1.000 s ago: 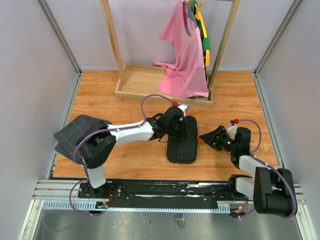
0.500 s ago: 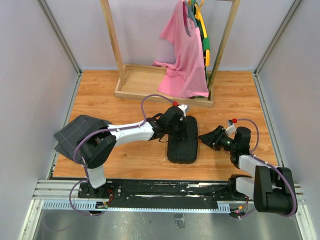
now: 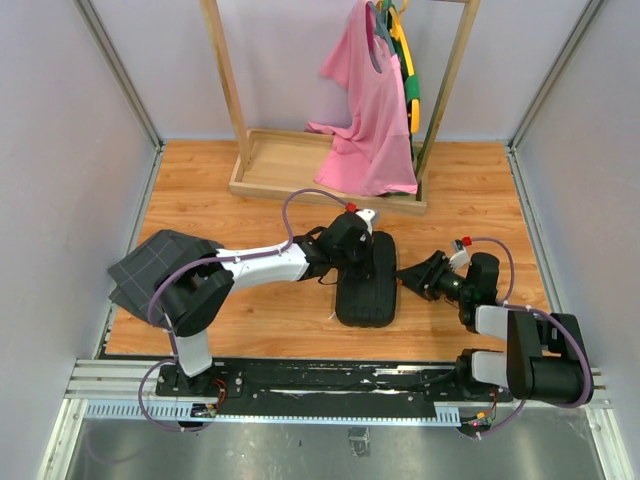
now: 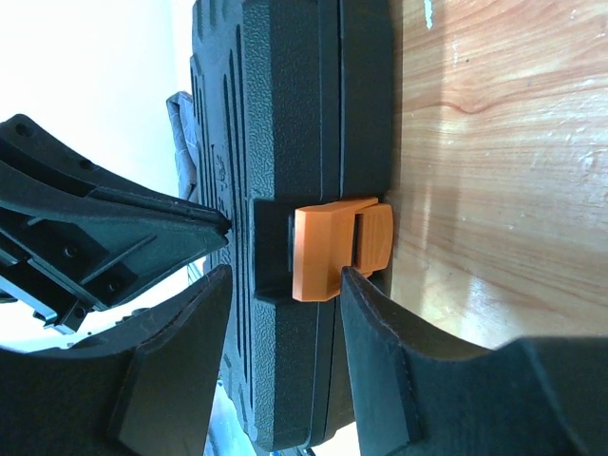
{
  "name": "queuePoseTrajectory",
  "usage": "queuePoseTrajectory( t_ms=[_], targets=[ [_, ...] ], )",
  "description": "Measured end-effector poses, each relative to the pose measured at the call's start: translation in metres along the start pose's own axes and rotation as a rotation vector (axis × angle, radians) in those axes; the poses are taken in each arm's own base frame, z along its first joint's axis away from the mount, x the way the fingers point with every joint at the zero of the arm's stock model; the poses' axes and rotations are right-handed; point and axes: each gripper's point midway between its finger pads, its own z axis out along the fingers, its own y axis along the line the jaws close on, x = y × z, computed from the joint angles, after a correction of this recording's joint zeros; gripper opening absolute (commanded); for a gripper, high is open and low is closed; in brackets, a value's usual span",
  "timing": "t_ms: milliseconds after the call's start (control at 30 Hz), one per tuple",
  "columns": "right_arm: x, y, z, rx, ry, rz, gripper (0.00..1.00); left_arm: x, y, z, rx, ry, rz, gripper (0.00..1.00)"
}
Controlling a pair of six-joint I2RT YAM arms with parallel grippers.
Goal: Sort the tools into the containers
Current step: Close the storage box at the center of the board.
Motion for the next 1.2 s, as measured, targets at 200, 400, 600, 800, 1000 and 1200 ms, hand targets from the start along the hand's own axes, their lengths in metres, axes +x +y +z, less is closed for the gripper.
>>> queuePoseTrajectory(
  t_ms=[200,400,600,800,1000,1200],
  targets=[
    [0.001,-0.007,0.002,0.022,0.002,0.016,0.41,0.000,-0.001,0.000,0.004,0.000,-0.002,0.12],
    [0.000,-0.014,0.002,0.050,-0.005,0.009,0.34,0.000,-0.001,0.001,0.005,0.001,-0.003,0.12],
    [-0.001,-0.019,0.002,0.074,-0.008,-0.009,0.22,-0.001,-0.002,0.002,0.007,0.001,-0.003,0.11],
    [-0.005,-0.021,-0.001,0.115,-0.024,-0.069,0.10,-0.001,-0.002,0.003,0.007,0.001,-0.004,0.11],
    [-0.014,-0.023,-0.012,0.200,-0.061,-0.158,0.03,-0.001,-0.002,0.003,0.008,0.000,-0.007,0.11],
    [-0.021,-0.017,-0.020,0.235,-0.074,-0.236,0.01,-0.002,-0.004,0.005,0.016,-0.001,-0.010,0.11]
  ],
)
